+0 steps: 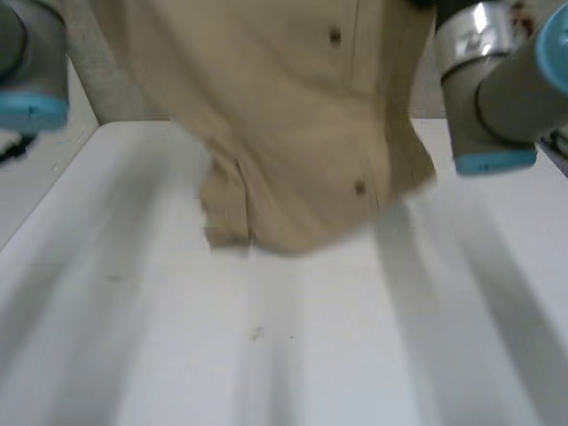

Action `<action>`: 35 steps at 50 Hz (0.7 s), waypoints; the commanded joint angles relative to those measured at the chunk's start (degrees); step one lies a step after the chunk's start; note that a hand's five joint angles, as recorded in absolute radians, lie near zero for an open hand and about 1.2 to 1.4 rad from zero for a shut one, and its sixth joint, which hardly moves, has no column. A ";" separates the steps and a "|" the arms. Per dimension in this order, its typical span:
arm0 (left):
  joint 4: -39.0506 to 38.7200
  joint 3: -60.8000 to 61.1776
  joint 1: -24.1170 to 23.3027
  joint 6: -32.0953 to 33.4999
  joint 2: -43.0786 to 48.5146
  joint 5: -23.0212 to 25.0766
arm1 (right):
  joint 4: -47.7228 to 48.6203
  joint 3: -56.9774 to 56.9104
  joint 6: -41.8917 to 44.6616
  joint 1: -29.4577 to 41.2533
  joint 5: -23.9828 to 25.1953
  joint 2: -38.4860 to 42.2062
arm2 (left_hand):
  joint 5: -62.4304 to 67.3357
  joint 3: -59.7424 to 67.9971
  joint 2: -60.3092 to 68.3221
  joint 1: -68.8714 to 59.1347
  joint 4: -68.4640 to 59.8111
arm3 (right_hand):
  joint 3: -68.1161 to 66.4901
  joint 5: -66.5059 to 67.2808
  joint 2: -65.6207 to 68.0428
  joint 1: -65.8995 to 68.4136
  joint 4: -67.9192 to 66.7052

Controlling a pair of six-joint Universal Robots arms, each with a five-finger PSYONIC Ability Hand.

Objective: Fold the shorts.

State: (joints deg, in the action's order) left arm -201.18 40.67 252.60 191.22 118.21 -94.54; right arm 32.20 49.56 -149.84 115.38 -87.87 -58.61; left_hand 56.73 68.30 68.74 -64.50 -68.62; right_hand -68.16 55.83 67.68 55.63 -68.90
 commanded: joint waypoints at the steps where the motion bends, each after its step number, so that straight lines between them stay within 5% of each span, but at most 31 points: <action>1: -9.49 8.17 -1.40 -0.05 -9.04 0.22 | 0.15 -0.44 -1.15 0.29 0.33 -4.05 | 13.27 11.70 11.26 -15.50 -11.38 | -11.84 14.17 12.32 24.37 -11.10; 10: -9.67 26.72 -1.76 -0.05 -12.04 0.93 | -9.08 5.27 -3.70 0.20 1.56 -3.36 | 13.27 11.70 11.26 -15.50 -11.38 | -11.84 14.17 12.32 24.37 -11.10; 24: -7.83 59.60 -3.42 0.30 -7.47 1.11 | -28.85 13.98 -2.47 0.11 5.78 10.00 | 13.27 11.70 11.26 -15.50 -11.38 | -11.84 14.17 12.32 24.37 -11.10; 35: 5.17 63.48 -8.35 0.04 -11.68 1.11 | -33.87 24.17 -3.09 -0.15 5.78 0.52 | 13.27 11.70 11.26 -15.50 -11.38 | -11.84 14.17 12.32 24.37 -11.10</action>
State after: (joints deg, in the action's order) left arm -204.26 104.14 246.37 191.32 110.64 -93.47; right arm -0.76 67.66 -152.81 115.43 -81.96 -51.04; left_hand 56.73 68.31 68.75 -64.52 -68.63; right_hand -68.31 56.30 67.68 55.63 -68.91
